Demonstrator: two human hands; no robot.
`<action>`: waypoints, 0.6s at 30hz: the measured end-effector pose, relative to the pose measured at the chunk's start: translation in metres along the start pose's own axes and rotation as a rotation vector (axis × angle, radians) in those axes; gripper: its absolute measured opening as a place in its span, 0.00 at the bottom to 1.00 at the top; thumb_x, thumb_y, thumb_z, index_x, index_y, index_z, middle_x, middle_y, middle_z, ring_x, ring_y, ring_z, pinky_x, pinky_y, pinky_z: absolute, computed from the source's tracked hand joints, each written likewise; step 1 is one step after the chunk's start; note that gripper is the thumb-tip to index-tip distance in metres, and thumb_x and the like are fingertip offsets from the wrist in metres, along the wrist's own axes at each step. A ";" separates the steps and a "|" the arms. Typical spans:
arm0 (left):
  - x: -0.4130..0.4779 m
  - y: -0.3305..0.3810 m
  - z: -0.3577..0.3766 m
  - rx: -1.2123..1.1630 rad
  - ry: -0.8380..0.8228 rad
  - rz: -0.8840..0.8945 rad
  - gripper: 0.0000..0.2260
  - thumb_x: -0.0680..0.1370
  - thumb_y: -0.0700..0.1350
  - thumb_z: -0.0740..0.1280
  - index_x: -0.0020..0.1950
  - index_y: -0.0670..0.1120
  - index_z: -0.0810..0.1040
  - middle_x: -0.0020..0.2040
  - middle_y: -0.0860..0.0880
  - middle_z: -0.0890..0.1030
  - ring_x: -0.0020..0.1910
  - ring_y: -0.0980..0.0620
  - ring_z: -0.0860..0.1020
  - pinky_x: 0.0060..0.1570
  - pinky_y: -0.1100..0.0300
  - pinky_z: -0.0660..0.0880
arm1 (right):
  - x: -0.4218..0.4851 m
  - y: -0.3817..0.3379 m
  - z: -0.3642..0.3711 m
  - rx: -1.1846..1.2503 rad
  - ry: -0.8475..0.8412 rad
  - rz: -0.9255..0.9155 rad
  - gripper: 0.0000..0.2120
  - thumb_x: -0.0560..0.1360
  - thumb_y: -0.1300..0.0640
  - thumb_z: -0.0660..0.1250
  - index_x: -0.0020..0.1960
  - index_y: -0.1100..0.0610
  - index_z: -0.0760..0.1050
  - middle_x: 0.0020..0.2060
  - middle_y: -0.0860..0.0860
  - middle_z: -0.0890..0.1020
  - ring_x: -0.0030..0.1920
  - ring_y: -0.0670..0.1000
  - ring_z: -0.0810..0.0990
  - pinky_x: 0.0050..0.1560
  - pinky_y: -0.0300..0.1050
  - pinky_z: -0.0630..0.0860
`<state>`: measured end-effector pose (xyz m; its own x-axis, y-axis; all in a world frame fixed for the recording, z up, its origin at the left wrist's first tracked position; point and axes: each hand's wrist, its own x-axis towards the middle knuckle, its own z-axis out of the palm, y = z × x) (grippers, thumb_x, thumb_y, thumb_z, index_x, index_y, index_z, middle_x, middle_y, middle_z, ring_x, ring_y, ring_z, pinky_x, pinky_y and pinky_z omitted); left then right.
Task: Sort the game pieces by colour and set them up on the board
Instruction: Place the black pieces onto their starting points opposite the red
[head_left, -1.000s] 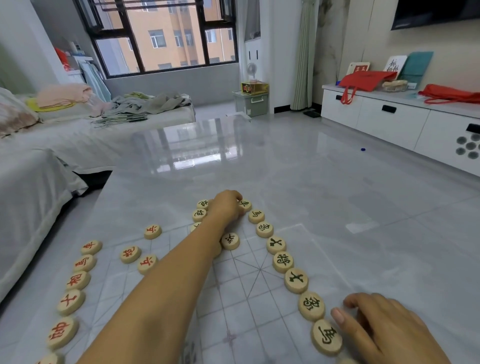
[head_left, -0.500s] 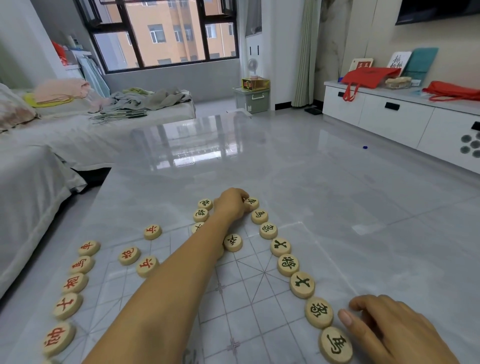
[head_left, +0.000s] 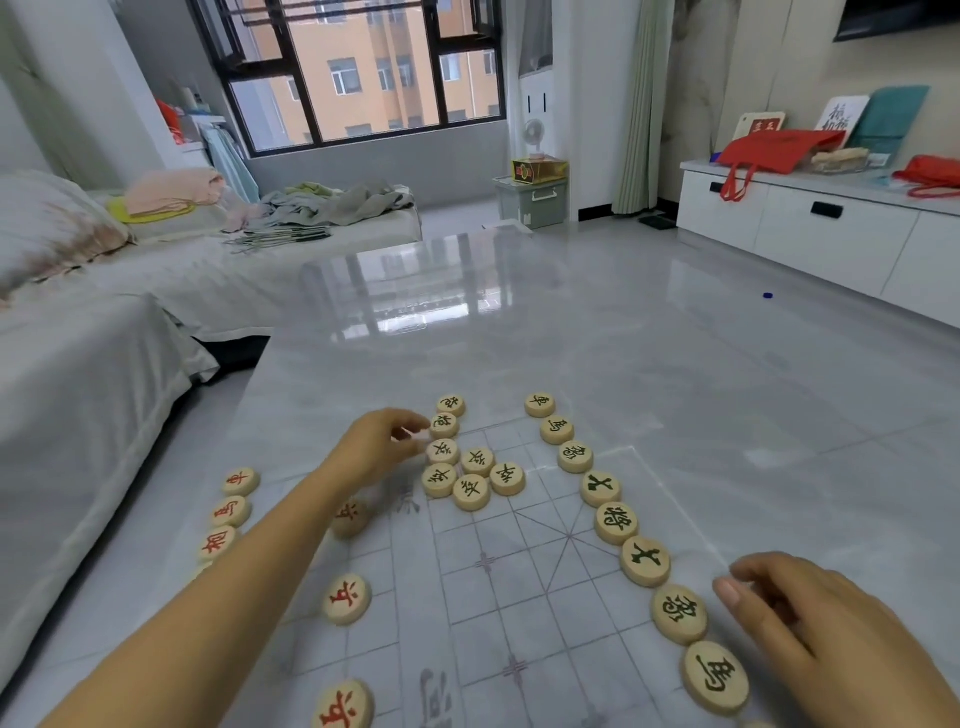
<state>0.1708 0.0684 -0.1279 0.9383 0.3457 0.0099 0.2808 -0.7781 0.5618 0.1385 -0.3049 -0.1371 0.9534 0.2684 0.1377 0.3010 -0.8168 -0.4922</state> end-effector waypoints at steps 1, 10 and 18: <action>-0.008 -0.006 0.001 0.007 -0.032 0.018 0.13 0.77 0.41 0.65 0.61 0.48 0.77 0.58 0.49 0.77 0.52 0.54 0.74 0.52 0.62 0.68 | 0.002 -0.002 0.000 0.022 -0.001 0.005 0.40 0.51 0.19 0.29 0.43 0.38 0.67 0.36 0.41 0.76 0.41 0.44 0.73 0.43 0.43 0.67; -0.048 -0.003 0.029 0.301 -0.232 0.388 0.22 0.81 0.45 0.56 0.75 0.50 0.58 0.77 0.51 0.53 0.76 0.53 0.50 0.73 0.61 0.49 | 0.014 -0.038 0.013 0.080 0.005 -0.151 0.03 0.75 0.47 0.61 0.43 0.44 0.71 0.39 0.42 0.76 0.42 0.43 0.72 0.44 0.44 0.66; -0.081 -0.001 0.025 0.308 -0.338 0.346 0.23 0.82 0.49 0.54 0.76 0.54 0.52 0.77 0.56 0.50 0.76 0.56 0.47 0.73 0.62 0.45 | 0.021 -0.052 0.023 0.100 -0.030 -0.183 0.04 0.76 0.47 0.60 0.47 0.46 0.72 0.40 0.43 0.77 0.45 0.45 0.72 0.48 0.43 0.66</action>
<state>0.0999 0.0280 -0.1502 0.9842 -0.1043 -0.1429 -0.0563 -0.9504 0.3058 0.1424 -0.2450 -0.1282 0.8815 0.4240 0.2076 0.4642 -0.6988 -0.5442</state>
